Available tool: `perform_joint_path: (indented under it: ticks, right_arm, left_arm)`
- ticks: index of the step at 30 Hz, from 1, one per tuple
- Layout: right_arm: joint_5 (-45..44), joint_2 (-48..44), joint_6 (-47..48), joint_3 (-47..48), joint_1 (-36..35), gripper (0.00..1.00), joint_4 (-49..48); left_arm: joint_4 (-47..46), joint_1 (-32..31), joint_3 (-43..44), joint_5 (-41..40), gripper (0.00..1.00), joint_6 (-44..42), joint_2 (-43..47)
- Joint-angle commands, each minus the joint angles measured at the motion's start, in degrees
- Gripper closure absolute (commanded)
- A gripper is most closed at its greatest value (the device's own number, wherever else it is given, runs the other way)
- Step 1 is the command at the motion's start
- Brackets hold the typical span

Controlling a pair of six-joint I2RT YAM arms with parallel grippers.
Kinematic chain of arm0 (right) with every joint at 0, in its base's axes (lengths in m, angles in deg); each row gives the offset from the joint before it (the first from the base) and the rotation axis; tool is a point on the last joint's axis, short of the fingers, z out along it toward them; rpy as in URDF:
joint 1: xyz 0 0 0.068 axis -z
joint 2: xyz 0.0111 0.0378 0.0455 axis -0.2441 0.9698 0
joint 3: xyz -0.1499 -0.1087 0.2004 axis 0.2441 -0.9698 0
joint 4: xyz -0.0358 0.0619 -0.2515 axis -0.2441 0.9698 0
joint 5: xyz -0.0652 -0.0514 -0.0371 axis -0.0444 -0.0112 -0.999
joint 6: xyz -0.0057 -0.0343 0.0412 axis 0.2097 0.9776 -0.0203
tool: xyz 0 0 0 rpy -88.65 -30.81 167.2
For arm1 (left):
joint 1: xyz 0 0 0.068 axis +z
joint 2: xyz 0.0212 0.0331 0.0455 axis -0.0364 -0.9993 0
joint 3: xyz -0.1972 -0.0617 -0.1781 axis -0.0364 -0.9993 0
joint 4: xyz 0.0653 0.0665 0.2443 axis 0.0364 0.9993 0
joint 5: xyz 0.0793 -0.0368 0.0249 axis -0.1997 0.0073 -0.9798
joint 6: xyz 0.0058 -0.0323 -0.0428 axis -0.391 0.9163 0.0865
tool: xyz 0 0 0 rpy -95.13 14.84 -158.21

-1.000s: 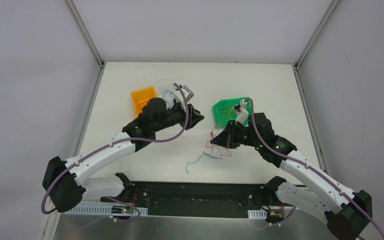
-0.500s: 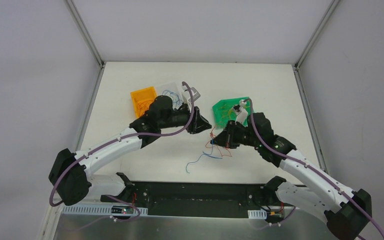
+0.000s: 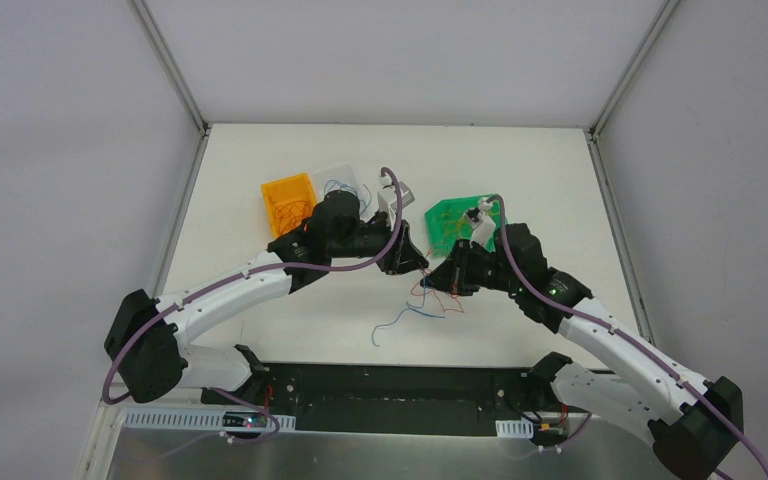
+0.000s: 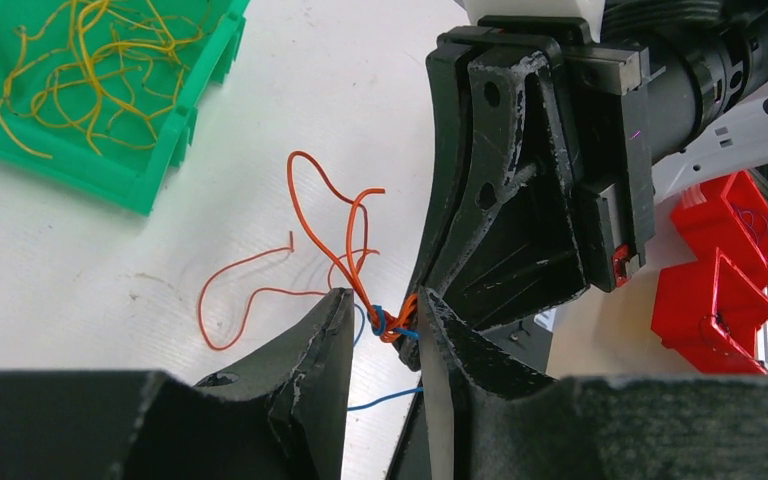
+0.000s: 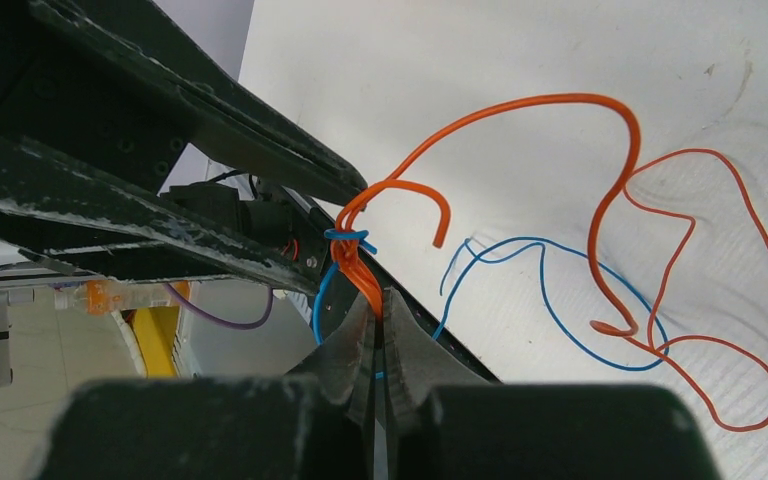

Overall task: Untangle the cables
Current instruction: Untie the cable.

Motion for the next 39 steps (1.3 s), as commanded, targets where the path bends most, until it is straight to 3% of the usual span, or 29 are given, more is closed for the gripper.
perform_joint_path:
  ticks: [1, 5, 8, 9, 21, 32, 39]
  right_arm:
    - [0.2, -0.3, 0.3, 2.4, -0.2, 1.0, -0.6]
    - [0.2, -0.4, 0.3, 2.4, -0.2, 1.0, -0.5]
    - [0.1, -0.4, 0.3, 2.4, -0.2, 1.0, -0.5]
    - [0.2, -0.4, 0.3, 2.5, -0.3, 1.0, -0.5]
    - [0.3, -3.2, 0.4, -0.8, -0.3, 1.0, 2.0]
    - [-12.6, -10.8, 3.5, 1.0, -0.2, 1.0, 11.0]
    - [-12.5, -12.0, 2.9, 0.7, -0.3, 1.0, 9.9]
  left_arm:
    - [1.9, -1.0, 3.0, 0.4, 0.7, -2.1, -1.0]
    - [2.9, -1.4, 3.6, -0.2, 0.75, -3.0, -1.7]
    - [3.7, -1.5, 4.4, -0.5, 0.97, -3.5, -2.1]
    - [4.0, -1.5, 4.6, -0.6, 1.0, -3.7, -2.2]
    - [7.9, 1.5, 5.6, -10.8, 1.0, -3.8, -0.2]
    - [7.7, 1.9, 1.1, -24.7, 1.0, -1.8, 2.5]
    - [7.0, 1.9, -1.9, -30.0, 1.0, -1.4, 2.9]
